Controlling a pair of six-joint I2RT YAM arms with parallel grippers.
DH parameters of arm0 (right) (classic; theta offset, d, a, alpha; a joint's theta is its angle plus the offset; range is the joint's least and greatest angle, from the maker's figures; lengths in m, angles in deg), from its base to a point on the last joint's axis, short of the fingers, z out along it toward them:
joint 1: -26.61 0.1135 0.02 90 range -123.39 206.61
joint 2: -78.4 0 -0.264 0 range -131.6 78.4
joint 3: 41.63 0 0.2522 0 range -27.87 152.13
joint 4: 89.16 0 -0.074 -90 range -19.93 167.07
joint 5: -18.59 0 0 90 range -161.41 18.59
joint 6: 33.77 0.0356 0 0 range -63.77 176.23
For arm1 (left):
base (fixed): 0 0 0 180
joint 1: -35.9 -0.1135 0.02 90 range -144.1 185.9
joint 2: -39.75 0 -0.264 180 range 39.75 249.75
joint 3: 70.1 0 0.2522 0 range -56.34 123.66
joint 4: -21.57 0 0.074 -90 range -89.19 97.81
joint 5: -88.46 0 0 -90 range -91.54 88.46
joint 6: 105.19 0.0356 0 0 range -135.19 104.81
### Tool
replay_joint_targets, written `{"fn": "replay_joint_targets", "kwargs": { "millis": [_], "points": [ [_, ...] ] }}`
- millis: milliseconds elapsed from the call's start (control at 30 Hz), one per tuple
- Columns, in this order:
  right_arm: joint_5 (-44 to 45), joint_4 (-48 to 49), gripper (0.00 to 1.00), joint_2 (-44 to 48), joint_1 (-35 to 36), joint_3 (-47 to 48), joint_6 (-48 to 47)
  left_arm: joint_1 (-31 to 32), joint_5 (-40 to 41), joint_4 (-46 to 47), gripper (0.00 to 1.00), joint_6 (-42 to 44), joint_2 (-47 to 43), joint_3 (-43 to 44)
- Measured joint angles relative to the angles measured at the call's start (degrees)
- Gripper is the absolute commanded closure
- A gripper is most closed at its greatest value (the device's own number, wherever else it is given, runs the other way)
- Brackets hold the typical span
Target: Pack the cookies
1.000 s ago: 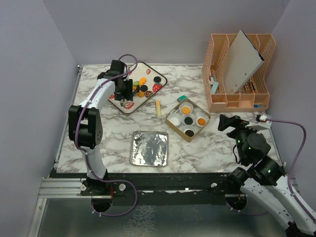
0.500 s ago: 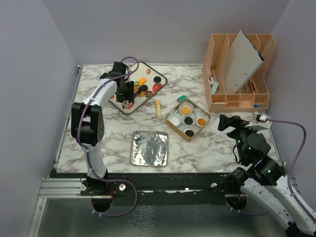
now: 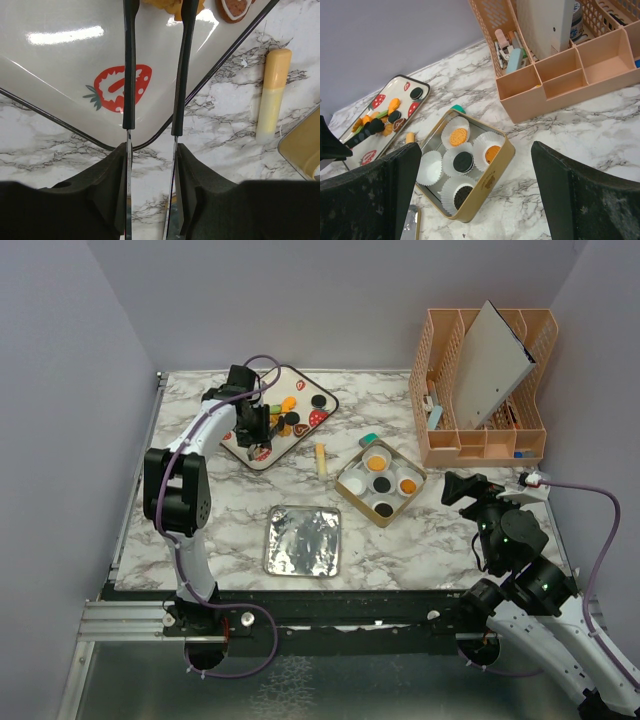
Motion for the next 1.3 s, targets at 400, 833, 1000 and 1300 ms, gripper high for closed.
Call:
{"fn": "replay_joint_targets", "kwargs": {
  "millis": [400, 833, 1000, 1300],
  "points": [
    [0.0, 0.0, 0.00, 0.0, 0.0, 0.0, 0.0, -0.3, 0.0, 0.1, 0.76, 0.0, -6.0, -4.1],
    [0.0, 0.2, 0.00, 0.0, 0.0, 0.0, 0.0, 6.8, -0.3, -1.2, 0.76, 2.9, -17.7, -7.8],
    [0.0, 0.3, 0.00, 0.0, 0.0, 0.0, 0.0, 13.2, -0.3, -2.5, 0.76, 4.4, -19.2, -7.8],
    [0.0, 0.3, 0.00, 0.0, 0.0, 0.0, 0.0, 24.4, -0.3, -5.5, 0.76, 5.3, -20.0, -7.9]
  ]
}}
